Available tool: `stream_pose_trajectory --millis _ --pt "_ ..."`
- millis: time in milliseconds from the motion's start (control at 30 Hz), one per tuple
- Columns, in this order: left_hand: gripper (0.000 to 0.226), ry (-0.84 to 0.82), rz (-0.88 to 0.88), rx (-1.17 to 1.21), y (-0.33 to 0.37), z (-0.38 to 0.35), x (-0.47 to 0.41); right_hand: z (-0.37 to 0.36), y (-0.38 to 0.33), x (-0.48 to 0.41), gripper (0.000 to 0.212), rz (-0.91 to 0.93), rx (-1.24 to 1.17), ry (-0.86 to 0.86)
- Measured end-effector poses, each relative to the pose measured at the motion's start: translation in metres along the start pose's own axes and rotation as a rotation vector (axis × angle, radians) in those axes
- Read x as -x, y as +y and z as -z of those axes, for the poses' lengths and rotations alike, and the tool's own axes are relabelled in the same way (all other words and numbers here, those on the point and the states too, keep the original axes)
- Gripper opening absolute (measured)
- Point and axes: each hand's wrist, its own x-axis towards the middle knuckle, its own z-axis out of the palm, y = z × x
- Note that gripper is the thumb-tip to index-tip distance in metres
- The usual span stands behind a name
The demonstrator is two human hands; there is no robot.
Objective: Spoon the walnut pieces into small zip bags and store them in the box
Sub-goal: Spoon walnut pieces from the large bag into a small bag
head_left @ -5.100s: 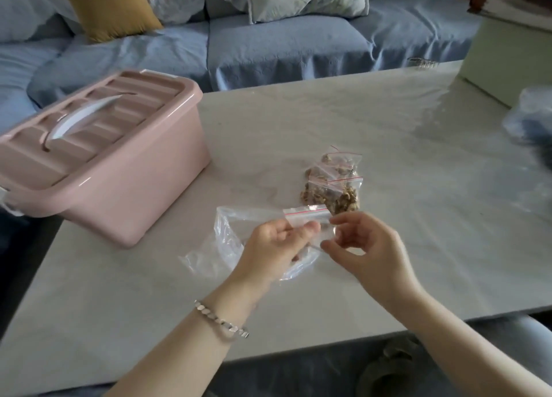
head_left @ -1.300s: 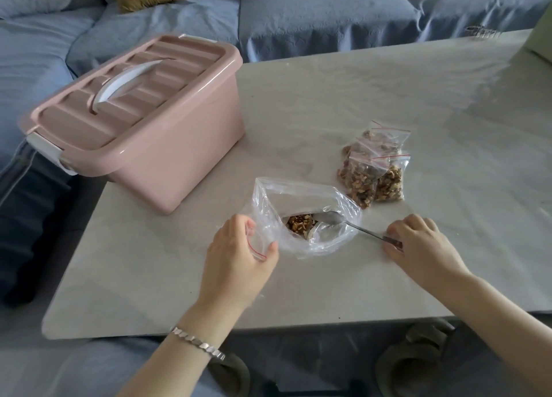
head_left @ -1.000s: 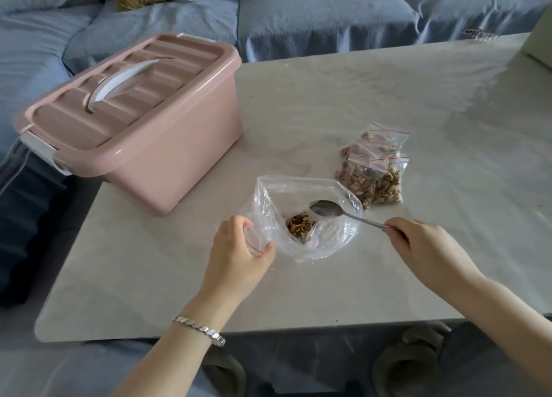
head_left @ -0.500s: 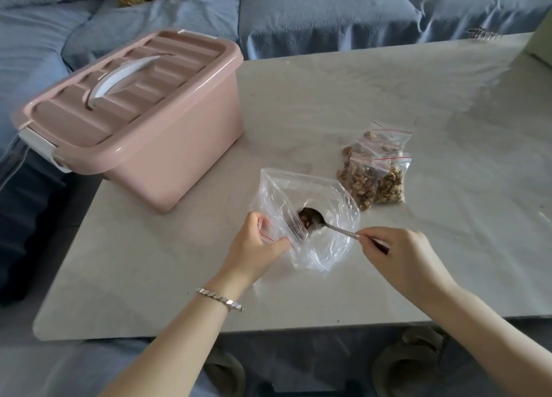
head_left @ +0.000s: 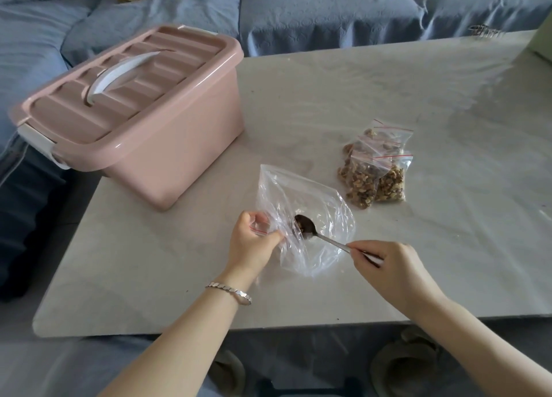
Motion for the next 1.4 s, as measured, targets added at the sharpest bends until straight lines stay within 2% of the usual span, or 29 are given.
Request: stream_pose_trajectory --millis 100,233,500,833,1033,1133,1233,1400 --pt "0.034 0.092 0.074 0.100 -0.001 -0.001 -0.002 0.006 -0.002 0.000 0.018 -0.048 -0.040 -0.005" --pt "0.031 0.159 0.038 0.021 0.000 0.008 -0.004 0.014 -0.006 0.002 0.019 -0.143 -0.212 0.002" --pt "0.025 0.169 -0.124 -0.222 -0.001 0.027 0.003 0.005 -0.019 0.008 0.022 -0.205 -0.217 -0.029" --pt "0.020 0.161 -0.074 -0.149 -0.006 0.028 0.000 0.027 -0.037 0.016 0.024 -0.220 -0.403 0.056" --pt "0.021 0.176 -0.038 -0.106 -0.005 0.030 0.002 0.019 -0.038 0.019 0.026 -0.179 -0.211 -0.014" --pt "0.021 0.177 -0.008 -0.016 -0.001 0.031 0.004 0.010 -0.037 0.019 0.024 -0.120 -0.075 0.013" --pt "0.021 0.191 0.081 0.112 0.002 0.031 0.004 -0.001 -0.033 0.019 0.020 -0.018 0.061 0.056" --pt "0.020 0.164 0.288 0.335 0.007 0.024 0.003 -0.026 -0.015 0.026 0.009 0.138 0.143 0.062"
